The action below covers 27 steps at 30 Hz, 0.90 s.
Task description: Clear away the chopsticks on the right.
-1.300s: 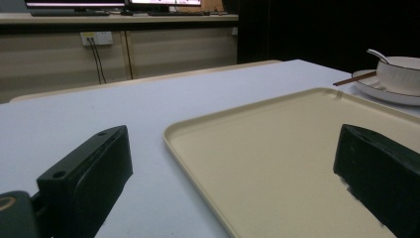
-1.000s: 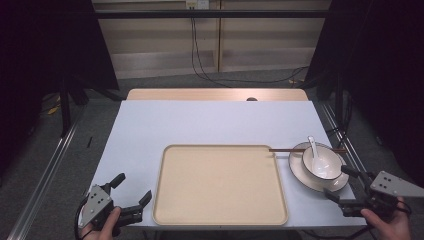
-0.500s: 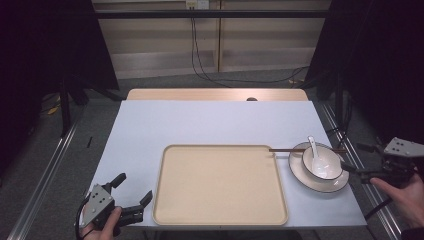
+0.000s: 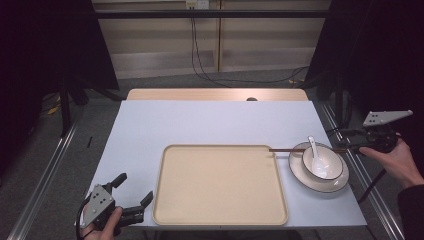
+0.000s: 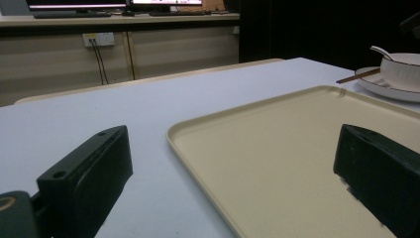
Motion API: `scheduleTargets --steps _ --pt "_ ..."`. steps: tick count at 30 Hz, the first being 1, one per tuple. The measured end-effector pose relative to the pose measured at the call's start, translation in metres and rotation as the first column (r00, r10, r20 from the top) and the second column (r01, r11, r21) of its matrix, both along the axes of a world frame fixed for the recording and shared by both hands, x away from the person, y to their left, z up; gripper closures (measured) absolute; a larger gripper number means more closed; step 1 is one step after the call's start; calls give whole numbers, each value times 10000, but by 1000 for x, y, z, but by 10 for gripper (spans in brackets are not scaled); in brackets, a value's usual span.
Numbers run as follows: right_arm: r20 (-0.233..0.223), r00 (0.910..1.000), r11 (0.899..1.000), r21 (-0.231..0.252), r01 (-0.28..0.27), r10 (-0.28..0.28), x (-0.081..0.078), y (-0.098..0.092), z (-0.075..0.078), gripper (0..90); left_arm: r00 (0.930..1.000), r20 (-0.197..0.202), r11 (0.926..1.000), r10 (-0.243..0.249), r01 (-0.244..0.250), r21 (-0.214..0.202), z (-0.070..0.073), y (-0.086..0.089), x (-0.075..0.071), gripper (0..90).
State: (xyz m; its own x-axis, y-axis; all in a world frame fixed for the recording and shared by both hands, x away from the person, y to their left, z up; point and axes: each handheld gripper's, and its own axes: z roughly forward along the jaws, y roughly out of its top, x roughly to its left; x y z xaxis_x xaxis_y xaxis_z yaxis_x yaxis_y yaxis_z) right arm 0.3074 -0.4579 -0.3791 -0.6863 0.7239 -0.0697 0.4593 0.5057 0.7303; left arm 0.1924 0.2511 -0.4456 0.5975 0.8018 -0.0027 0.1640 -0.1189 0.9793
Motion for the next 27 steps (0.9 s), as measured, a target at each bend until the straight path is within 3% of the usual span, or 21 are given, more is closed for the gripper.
scheduleTargets --steps 3,4,6,10,12,14,17,27 --pt "-466 9986 9986 -453 -282 261 15 -1 -1 543 10000 27 9999 -57 58 -121 0 -1 0 16" --pt "-671 9967 9973 -548 -490 453 20 -3 -3 569 9999 17 9999 -150 150 54 0 0 0 16" --pt "-1040 9941 9957 -831 -407 320 29 -5 -8 584 9998 14 9997 -218 218 120 0 -2 0 16" --pt "-1972 9789 9943 -795 -711 542 45 -13 -27 648 9995 -110 9993 -312 314 206 -1 -4 1 16" --pt "-2100 9757 9931 -839 -817 626 47 -13 -29 655 9997 -103 9996 -234 235 122 -2 -4 1 16" --pt "-2629 9624 9902 -1006 -973 679 49 -9 -35 653 9994 -143 9994 -319 320 101 -2 -5 1 16" --pt "-2881 9522 9875 -865 -1320 1021 54 -4 -39 673 9995 -65 9994 -307 307 143 -1 -5 0 16" --pt "-3116 9379 9750 -1077 -1944 1526 61 11 -42 710 9992 -118 9991 -371 373 183 -1 -3 1 16"
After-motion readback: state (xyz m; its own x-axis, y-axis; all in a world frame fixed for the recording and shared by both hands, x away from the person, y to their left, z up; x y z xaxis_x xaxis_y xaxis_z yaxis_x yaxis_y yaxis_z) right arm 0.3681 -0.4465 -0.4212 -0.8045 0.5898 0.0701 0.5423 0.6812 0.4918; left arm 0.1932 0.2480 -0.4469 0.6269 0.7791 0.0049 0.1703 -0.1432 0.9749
